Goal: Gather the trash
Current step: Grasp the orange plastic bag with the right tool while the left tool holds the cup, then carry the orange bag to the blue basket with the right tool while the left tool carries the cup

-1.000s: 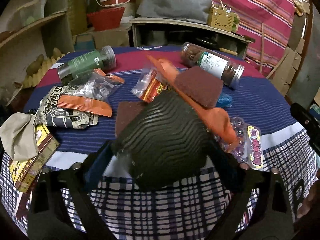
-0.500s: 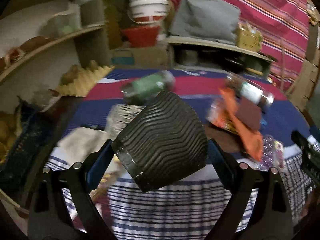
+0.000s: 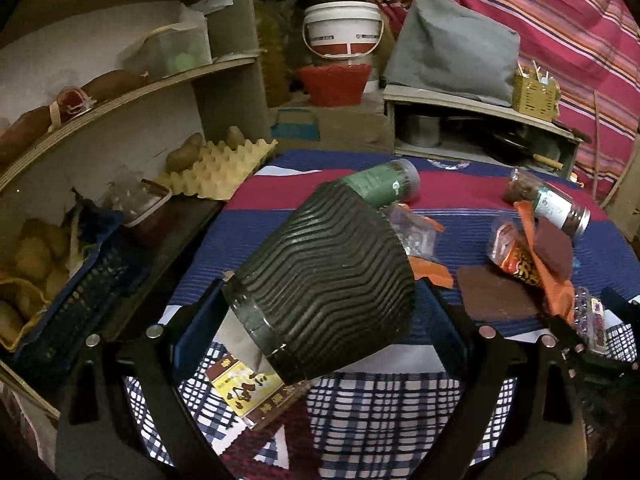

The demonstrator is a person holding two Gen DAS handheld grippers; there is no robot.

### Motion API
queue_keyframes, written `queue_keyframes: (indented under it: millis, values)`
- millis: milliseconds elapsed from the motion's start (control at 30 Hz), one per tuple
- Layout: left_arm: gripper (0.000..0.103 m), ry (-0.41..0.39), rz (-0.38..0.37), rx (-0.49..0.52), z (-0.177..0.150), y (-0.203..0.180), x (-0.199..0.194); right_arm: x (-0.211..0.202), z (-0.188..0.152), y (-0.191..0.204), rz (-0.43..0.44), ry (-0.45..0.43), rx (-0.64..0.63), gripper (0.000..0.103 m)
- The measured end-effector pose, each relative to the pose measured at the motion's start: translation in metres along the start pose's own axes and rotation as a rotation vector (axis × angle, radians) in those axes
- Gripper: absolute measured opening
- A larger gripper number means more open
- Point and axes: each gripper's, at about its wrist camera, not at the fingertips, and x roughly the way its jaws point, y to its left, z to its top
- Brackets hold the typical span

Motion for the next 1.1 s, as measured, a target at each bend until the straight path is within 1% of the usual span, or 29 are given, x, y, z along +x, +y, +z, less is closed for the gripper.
queue_keyframes:
  millis: [167,200,233,300,400,467,500,733,967,1100]
  values:
    - [0.09,0.009,-0.021,-0.034,0.0,0.006,0.0,0.015,0.005,-0.002,-0.007,0.054,0.009,0.082]
    - [0.09,0.01,-0.026,-0.038,0.0,0.006,0.001,0.018,0.006,-0.003,-0.006,0.061,0.011,0.078]
    - [0.09,0.01,-0.03,-0.04,0.0,0.006,0.0,0.019,0.006,-0.003,-0.002,0.067,0.011,0.064]
    - [0.09,0.009,-0.034,-0.043,0.001,0.006,0.0,0.022,0.006,-0.001,0.018,0.084,0.003,0.046]
    - [0.09,0.014,-0.047,-0.051,0.0,0.006,0.0,0.021,0.007,0.0,0.04,0.074,-0.009,0.041]
    - [0.09,0.017,-0.054,-0.054,0.0,0.004,0.0,0.018,0.008,0.0,0.052,0.06,-0.009,0.033]
    - [0.09,0.017,-0.055,-0.053,0.0,0.004,0.0,0.015,0.008,-0.001,0.055,0.05,-0.01,0.027]
    - [0.09,0.009,-0.056,-0.03,-0.001,-0.005,-0.003,0.001,0.007,-0.003,0.057,0.0,-0.041,0.023]
    - [0.09,-0.001,-0.057,-0.019,0.0,-0.008,-0.006,-0.02,0.009,-0.016,0.105,-0.047,-0.01,0.022]
    - [0.09,-0.01,-0.07,-0.032,0.001,-0.009,-0.01,-0.037,0.009,-0.017,0.13,-0.084,-0.029,0.022]
